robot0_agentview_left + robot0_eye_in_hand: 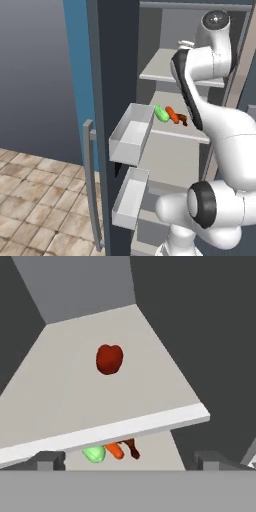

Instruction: Take the bell pepper and carrot from the highest rack and move them to the second highest rack where the chicken drumstick and corn are located, to maximize freezer space. Close the freezer door after rearranging.

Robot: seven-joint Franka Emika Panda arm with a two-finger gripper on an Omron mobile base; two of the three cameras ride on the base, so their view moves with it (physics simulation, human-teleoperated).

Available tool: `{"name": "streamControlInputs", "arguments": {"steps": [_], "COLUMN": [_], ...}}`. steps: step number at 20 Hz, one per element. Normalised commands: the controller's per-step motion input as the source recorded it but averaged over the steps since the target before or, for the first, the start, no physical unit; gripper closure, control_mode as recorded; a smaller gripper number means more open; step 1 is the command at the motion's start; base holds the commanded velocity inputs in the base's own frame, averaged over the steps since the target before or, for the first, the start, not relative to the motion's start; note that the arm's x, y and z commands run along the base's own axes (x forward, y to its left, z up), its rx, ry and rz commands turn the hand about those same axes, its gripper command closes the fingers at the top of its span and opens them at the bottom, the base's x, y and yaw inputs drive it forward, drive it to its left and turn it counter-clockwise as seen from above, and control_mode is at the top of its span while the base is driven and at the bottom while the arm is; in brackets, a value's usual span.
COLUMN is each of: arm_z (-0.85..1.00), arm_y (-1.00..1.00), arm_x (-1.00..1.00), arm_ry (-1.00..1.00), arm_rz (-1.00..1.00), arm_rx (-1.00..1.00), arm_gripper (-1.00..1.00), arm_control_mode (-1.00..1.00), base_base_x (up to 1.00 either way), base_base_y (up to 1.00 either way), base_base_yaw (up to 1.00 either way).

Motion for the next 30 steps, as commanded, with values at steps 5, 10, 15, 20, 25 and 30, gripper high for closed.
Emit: {"name": "streamControlInputs", "arguments": {"steps": [5,10,15,20,25,30], "arm_z": [-0.16,-0.17,-0.1,-0.02,-0.03,-0.1], "arm_y": [-0.02,-0.08,-0.22,-0.35,-0.32,-0.25], "arm_x": [0.37,0.31,0.29,0.3,0.3,0.37], "arm_ry": [0.0,0.0,0.02,0.06,0.17,0.09], "arm_rz": [-0.01,0.0,0.0,0.0,0.0,0.0], "arm_rx": [-0.21,-0.09,0.0,0.0,0.0,0.0], "arm_gripper": [-1.0,-1.0,-1.0,-1.0,-1.0,-1.0], "arm_control_mode": [-1.0,-1.0,-1.0,-1.0,-1.0,-1.0], "base_base_x": [0.0,0.0,0.0,0.0,0.0,0.0], "base_base_y": [0.0,0.0,0.0,0.0,0.0,0.0], "base_base_yaw": [0.0,0.0,0.0,0.0,0.0,0.0]}}
